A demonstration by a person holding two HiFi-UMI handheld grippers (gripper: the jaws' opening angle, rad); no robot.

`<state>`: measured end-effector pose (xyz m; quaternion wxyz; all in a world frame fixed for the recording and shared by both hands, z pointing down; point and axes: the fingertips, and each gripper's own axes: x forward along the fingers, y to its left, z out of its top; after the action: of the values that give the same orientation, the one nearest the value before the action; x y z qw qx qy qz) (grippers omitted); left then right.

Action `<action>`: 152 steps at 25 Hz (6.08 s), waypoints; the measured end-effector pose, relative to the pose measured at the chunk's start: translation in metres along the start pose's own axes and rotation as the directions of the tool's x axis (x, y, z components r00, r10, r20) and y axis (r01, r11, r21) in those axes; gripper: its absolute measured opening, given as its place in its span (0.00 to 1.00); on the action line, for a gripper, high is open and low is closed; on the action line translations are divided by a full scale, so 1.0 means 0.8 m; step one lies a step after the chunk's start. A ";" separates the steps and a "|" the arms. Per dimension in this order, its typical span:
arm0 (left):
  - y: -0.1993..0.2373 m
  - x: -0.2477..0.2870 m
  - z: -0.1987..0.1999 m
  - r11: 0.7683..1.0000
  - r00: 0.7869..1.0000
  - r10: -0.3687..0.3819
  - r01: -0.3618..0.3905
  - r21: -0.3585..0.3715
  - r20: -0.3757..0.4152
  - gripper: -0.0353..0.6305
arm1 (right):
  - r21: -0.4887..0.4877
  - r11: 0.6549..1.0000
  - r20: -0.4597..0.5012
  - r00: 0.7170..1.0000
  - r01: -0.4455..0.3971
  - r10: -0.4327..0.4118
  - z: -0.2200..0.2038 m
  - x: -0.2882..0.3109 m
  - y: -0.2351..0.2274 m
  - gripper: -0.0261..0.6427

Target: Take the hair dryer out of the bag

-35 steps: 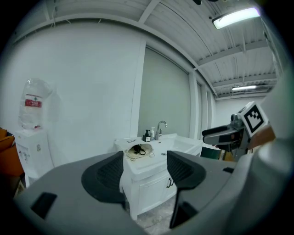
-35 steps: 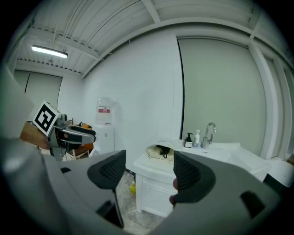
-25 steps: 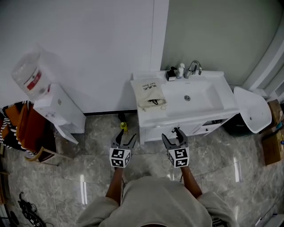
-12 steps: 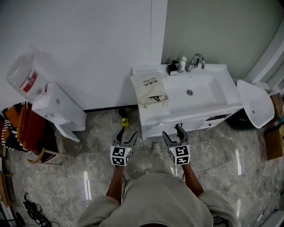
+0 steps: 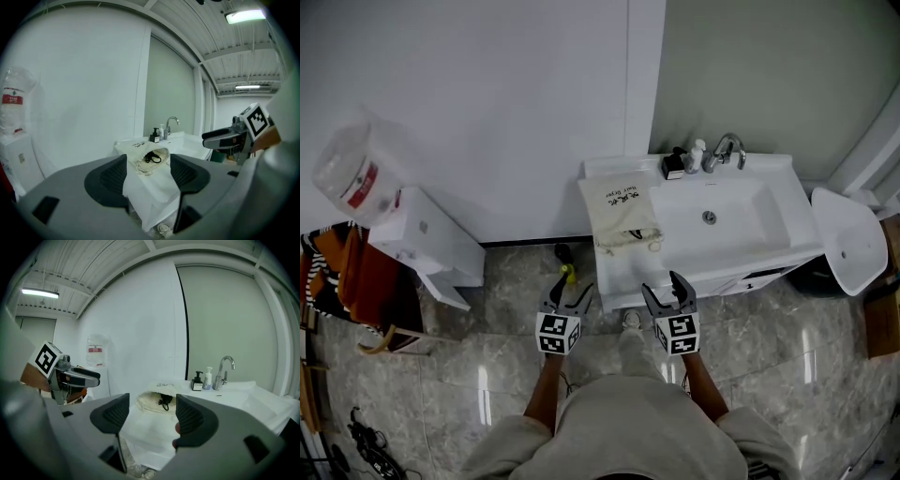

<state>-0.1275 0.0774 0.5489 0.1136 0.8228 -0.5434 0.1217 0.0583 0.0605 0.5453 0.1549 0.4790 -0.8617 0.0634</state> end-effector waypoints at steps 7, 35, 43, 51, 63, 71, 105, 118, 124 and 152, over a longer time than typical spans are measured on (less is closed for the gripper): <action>0.040 0.070 0.029 0.999 0.999 0.049 -0.050 -0.010 -0.019 0.47 | 0.005 0.999 -0.027 0.998 -0.053 0.054 0.015 0.084 -0.044 0.48; 0.057 0.265 0.052 0.998 0.986 0.019 -0.009 0.062 -0.167 0.47 | 0.068 0.976 -0.096 0.973 -0.206 0.212 0.028 0.281 -0.146 0.47; 0.047 0.277 0.027 0.995 0.976 -0.073 0.085 0.048 -0.204 0.47 | 0.091 0.982 -0.134 0.975 -0.164 0.176 0.005 0.279 -0.140 0.47; 0.041 0.279 0.006 0.971 0.953 -0.197 0.222 0.091 -0.231 0.47 | 0.106 0.991 -0.178 0.979 -0.078 0.096 -0.014 0.262 -0.123 0.47; 0.002 0.293 -0.013 0.838 0.883 -0.343 0.442 0.321 -0.320 0.47 | 0.135 0.991 -0.237 0.971 0.017 0.015 -0.049 0.231 -0.100 0.47; -0.014 0.314 -0.015 0.707 0.855 -0.355 0.510 0.491 -0.377 0.47 | 0.133 0.990 -0.286 0.958 0.041 -0.001 -0.070 0.218 -0.099 0.47; -0.004 0.333 0.049 0.744 0.837 -0.400 0.534 0.400 -0.374 0.09 | 0.155 0.983 -0.287 0.948 -0.095 0.137 -0.059 0.284 -0.049 0.46; -0.006 0.344 0.064 0.727 0.818 -0.422 0.563 0.393 -0.391 0.09 | 0.143 0.989 -0.354 0.932 -0.027 0.077 -0.067 0.336 -0.053 0.60; -0.007 0.348 0.064 0.734 0.809 -0.436 0.573 0.364 -0.394 0.09 | 0.204 0.979 -0.376 0.922 -0.011 0.089 -0.071 0.357 -0.059 0.58; 0.005 0.369 0.068 0.763 0.786 -0.482 0.594 0.255 -0.388 0.09 | 0.040 0.994 -0.469 0.880 0.101 -0.070 -0.099 0.413 -0.113 0.38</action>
<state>-0.0146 -0.1971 0.5936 0.0705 0.9227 -0.2251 0.3050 -0.0117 -0.2337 0.7245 0.3451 0.4919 -0.7747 0.1971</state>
